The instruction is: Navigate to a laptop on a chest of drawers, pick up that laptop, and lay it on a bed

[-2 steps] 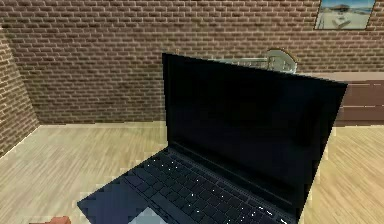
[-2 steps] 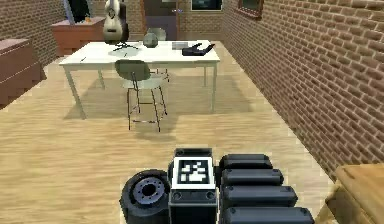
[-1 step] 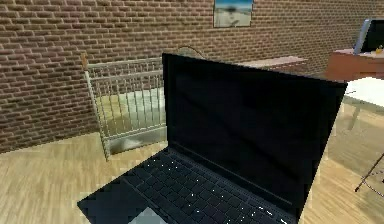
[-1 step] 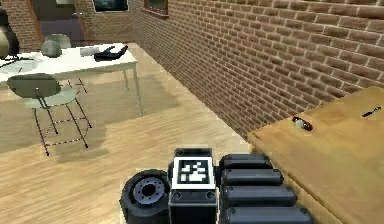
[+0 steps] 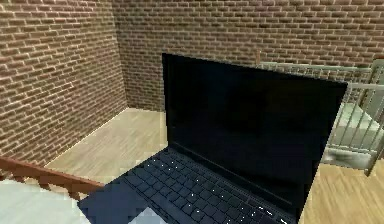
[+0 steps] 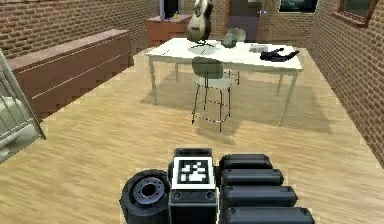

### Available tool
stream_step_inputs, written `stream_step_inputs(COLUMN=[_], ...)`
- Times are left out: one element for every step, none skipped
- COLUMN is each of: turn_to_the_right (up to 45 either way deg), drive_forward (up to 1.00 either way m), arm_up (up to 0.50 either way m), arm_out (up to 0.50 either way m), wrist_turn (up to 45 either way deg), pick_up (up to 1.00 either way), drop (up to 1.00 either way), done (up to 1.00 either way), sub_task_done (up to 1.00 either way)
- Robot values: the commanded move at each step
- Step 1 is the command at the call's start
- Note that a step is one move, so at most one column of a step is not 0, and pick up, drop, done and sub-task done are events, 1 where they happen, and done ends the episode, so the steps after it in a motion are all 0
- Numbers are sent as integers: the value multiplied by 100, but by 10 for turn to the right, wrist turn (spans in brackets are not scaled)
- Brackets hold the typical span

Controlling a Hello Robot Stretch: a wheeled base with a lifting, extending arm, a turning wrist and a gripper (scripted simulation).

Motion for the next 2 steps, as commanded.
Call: stream_step_inputs(turn_to_the_right=[-450, -450], drive_forward=[0, 0], arm_up=[0, 0], arm_out=[0, 0], wrist_turn=[0, 0], pick_up=[0, 0], drop=[0, 0], done=[0, 0], sub_task_done=[0, 0])
